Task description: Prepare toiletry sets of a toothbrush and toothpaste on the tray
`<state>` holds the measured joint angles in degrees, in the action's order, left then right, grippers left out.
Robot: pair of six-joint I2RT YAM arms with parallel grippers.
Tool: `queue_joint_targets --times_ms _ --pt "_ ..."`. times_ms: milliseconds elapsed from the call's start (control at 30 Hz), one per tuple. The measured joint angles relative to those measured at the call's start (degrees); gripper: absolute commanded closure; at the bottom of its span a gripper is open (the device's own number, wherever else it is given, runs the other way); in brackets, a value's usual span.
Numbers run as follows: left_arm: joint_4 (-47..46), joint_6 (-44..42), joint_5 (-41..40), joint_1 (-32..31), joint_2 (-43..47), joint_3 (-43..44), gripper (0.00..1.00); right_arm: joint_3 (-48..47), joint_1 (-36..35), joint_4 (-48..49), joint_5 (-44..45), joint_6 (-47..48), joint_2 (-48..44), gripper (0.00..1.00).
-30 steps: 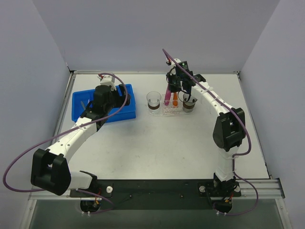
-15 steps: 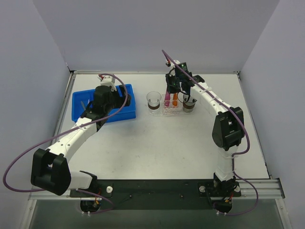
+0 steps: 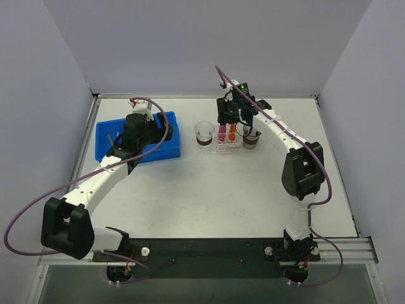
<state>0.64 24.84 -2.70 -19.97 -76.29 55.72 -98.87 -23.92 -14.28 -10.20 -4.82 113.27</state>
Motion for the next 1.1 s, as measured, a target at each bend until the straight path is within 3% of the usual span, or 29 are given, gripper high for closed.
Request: queue_joint_targets --times_ms 500,733,833,900,1100 --pt "1.81 0.63 -1.03 3.45 1.68 -0.74 0.22 -0.02 -0.87 0.0 -0.98 -1.01 -2.4 0.57" --pt "8.74 1.66 -2.43 22.27 3.54 -0.87 0.29 -0.02 -0.92 1.03 -0.61 -1.4 -9.51 0.62" --pt "13.77 0.2 -3.28 30.36 2.82 0.76 0.38 0.0 -0.68 1.29 -0.5 -1.64 -12.79 0.63" --pt "16.98 -1.57 -3.45 33.14 1.38 3.34 0.47 0.02 -0.37 1.29 -0.52 -1.75 -14.6 0.63" --pt "24.7 -8.96 0.39 36.26 -8.37 13.07 0.55 0.22 2.47 0.76 -3.04 -3.93 -20.15 0.66"
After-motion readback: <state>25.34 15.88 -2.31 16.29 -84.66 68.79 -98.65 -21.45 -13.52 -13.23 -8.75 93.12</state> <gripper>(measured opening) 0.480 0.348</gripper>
